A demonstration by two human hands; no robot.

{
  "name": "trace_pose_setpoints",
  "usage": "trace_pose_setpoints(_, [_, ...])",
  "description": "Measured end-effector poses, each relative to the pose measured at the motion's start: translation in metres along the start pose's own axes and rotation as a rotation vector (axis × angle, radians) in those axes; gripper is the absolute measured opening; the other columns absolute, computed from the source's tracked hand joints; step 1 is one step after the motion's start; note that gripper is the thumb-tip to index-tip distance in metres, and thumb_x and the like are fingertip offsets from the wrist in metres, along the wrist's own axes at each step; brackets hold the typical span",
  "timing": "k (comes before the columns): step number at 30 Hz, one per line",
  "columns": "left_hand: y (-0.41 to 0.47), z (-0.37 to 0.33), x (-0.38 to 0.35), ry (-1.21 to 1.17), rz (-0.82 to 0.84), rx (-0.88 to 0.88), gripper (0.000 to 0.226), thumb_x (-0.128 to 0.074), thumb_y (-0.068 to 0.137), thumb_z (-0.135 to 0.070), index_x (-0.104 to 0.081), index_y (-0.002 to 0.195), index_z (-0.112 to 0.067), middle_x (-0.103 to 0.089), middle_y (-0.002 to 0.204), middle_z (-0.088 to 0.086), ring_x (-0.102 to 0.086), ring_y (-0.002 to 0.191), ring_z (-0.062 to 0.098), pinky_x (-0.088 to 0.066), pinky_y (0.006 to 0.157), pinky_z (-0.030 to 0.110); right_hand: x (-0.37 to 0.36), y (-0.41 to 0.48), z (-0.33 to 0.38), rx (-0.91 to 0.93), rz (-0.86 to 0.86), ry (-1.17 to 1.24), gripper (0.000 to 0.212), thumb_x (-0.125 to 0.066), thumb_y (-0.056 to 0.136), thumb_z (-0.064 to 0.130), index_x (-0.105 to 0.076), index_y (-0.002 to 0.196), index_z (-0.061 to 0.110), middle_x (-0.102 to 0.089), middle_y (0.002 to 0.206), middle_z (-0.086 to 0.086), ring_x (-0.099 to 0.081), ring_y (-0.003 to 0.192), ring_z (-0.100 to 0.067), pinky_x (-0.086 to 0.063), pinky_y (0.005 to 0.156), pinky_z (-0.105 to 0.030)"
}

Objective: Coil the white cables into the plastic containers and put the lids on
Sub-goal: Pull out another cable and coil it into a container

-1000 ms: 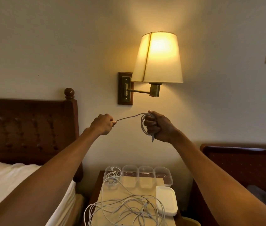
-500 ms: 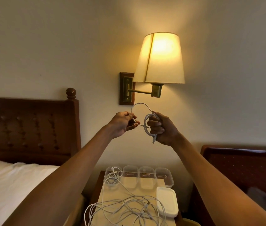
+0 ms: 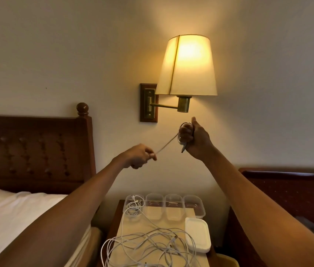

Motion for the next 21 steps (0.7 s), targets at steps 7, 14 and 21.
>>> trace_pose_setpoints(7, [-0.026, -0.065, -0.028, 0.472, 0.353, -0.104, 0.028, -0.048, 0.103, -0.020, -0.065, 0.125, -0.018, -0.056, 0.086, 0.001, -0.047, 0.069, 0.013, -0.042, 0.056, 0.022, 0.006, 0.002, -0.020, 0.054, -0.202, -0.507, 0.039, -0.031, 0.106, 0.032, -0.054, 0.113, 0.001, -0.063, 0.107, -0.012, -0.064, 0.091, -0.022, -0.052, 0.080, -0.029])
trace_pose_setpoints(14, [-0.033, -0.101, 0.011, 0.451, 0.313, -0.323, 0.018, -0.063, 0.095, -0.023, -0.076, 0.105, -0.014, -0.067, 0.083, -0.001, -0.054, 0.074, 0.012, -0.044, 0.062, 0.024, 0.006, -0.005, -0.034, -0.164, -0.032, -0.889, 0.054, -0.026, 0.106, 0.038, -0.060, 0.112, -0.004, -0.067, 0.099, -0.019, -0.067, 0.087, -0.024, -0.054, 0.080, -0.029])
trace_pose_setpoints(21, [-0.024, -0.088, 0.043, 0.341, 0.025, -0.494, 0.021, -0.067, 0.093, -0.015, -0.076, 0.110, -0.020, -0.074, 0.096, -0.007, -0.065, 0.092, 0.011, -0.053, 0.080, 0.031, 0.010, -0.012, -0.060, -0.381, 0.075, -0.731, 0.063, -0.022, 0.103, 0.050, -0.063, 0.092, 0.003, -0.068, 0.084, -0.012, -0.056, 0.056, -0.012, -0.044, 0.057, -0.022])
Point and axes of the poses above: each hand's wrist, its own y-axis towards the middle knuckle, its own x-axis out of the back of the hand, z = x × y, the point moved 5 cm from there along y, towards the middle knuckle
